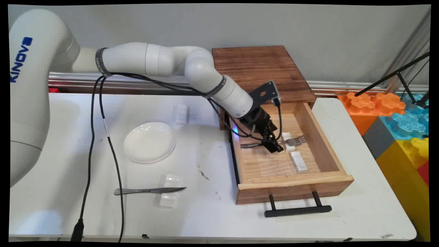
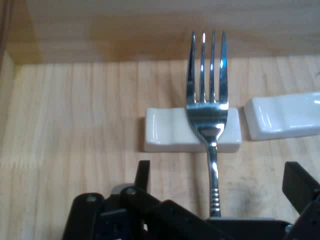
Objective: Pick up the knife from the right of the white plate
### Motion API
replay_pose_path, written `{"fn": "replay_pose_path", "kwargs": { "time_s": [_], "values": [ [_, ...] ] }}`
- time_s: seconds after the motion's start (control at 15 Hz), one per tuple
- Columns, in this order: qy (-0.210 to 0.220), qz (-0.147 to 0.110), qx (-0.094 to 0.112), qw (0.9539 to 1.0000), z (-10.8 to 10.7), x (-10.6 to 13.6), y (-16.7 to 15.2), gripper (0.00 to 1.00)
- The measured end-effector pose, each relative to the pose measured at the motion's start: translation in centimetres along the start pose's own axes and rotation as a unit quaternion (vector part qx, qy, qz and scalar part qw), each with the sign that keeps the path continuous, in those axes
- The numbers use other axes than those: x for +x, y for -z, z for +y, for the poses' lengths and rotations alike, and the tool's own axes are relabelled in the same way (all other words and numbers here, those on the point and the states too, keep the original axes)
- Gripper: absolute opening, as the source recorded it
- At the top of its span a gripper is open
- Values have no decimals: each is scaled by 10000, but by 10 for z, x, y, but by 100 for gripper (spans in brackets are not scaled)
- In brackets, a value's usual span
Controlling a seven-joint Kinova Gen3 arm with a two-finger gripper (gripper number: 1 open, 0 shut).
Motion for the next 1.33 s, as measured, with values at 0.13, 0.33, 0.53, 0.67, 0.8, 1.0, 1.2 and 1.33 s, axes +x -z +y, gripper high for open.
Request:
{"fn": "replay_pose_path", "kwargs": {
  "time_s": [0.13,0.33,0.53,0.67,0.8,1.0,1.2,1.33],
  "values": [
    [12,65,4,10000,-1,11,5,100],
    [74,124,-2,9999,0,31,16,100],
    [184,116,-48,9998,5,54,33,100],
    [242,78,-92,9996,10,68,48,100],
    [292,26,-121,9995,15,76,60,100],
    [434,-172,-141,9988,24,85,89,100],
    [538,-394,-151,9977,32,84,122,100],
    [583,-484,-147,9970,36,79,139,100]
  ]
}}
